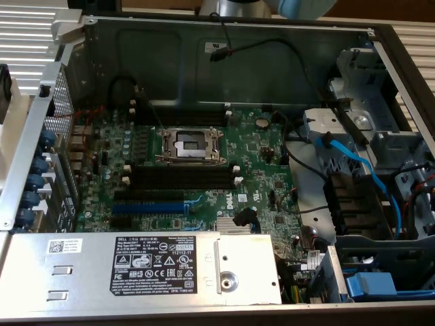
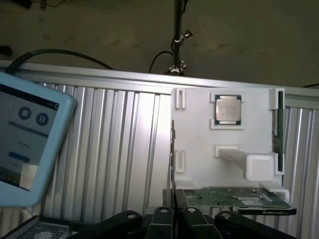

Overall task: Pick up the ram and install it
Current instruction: 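Pick up the ram and move it above insertion slot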

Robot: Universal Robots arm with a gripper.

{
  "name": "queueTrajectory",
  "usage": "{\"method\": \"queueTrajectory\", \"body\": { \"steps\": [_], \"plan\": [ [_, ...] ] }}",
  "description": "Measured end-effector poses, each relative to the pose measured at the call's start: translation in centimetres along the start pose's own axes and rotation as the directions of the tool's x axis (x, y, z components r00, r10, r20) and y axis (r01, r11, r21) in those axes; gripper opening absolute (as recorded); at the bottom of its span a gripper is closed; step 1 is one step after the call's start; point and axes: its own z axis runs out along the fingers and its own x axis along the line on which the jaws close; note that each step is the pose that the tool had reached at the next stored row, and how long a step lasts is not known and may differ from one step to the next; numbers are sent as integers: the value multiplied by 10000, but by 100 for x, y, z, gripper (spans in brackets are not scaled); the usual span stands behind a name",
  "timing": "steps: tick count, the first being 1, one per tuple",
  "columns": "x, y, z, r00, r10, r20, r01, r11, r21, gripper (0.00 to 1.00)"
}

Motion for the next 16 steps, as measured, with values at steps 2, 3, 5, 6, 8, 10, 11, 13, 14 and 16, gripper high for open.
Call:
{"method": "queueTrajectory", "body": {
  "steps": [2,3,5,6,8,10,11,13,14,16],
  "plan": [
    [21,-74,-58,10000,0,0,0,10000,-1,13],
    [32,-114,-87,10000,-1,0,1,10000,-1,13],
    [54,-196,-145,10000,0,0,0,10000,0,13],
    [65,-237,-172,10000,0,1,0,10000,0,13],
    [87,-326,-226,10000,0,0,0,10000,-1,13],
    [108,-414,-270,10000,-1,0,1,10000,0,13],
    [118,-459,-290,10000,0,1,0,10000,1,13],
    [138,-546,-329,10000,0,0,0,10000,-1,13],
    [148,-590,-347,10000,0,1,0,10000,-2,13],
    [167,-682,-376,10000,-1,1,1,10000,-6,13]
  ]
}}
